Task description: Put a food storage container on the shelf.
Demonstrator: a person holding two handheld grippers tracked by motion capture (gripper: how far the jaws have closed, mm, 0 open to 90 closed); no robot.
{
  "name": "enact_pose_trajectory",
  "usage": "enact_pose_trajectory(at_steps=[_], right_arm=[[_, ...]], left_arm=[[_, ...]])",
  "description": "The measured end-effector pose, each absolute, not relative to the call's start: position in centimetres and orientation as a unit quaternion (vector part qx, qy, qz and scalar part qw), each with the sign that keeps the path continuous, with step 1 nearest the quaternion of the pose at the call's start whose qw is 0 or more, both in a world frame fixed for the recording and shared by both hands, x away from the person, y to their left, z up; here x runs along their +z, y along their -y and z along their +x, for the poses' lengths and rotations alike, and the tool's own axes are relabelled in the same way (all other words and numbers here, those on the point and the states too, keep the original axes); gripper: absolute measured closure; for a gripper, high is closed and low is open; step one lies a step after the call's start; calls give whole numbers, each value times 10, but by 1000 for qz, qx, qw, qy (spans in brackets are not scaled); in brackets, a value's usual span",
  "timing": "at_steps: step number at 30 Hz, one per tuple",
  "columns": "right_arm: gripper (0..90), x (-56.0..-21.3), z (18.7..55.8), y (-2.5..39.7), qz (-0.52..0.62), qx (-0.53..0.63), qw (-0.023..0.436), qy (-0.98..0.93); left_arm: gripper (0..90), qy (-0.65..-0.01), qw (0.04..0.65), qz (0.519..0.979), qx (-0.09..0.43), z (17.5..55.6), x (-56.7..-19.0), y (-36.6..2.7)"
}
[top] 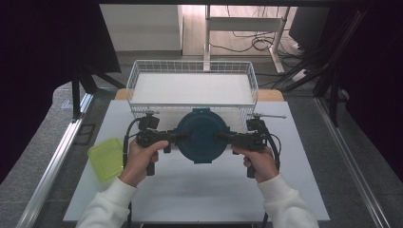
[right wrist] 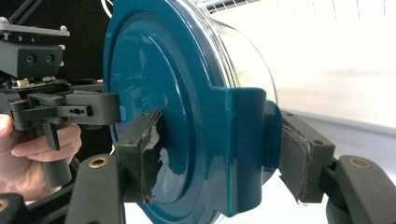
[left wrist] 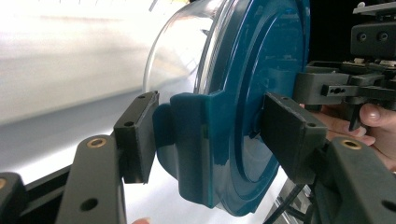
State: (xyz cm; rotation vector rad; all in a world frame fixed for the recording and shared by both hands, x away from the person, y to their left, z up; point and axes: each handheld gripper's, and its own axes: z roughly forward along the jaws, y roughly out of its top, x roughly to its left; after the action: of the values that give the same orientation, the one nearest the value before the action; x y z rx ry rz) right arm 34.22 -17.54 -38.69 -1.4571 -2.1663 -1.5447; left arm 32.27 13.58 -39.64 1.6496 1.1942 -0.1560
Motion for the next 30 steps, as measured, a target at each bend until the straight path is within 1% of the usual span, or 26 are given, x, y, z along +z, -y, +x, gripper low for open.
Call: enact_pose_trajectory(at_steps=[13,30], right_arm=[[366,-361,351,173,-473,-517,41,712],[366,-333,365,166,-462,-526,38,713]], left_arm=[[391,-490,536,686,-53,333,-370,-139],[391,-490,543,681,-38,342,-341,-146]])
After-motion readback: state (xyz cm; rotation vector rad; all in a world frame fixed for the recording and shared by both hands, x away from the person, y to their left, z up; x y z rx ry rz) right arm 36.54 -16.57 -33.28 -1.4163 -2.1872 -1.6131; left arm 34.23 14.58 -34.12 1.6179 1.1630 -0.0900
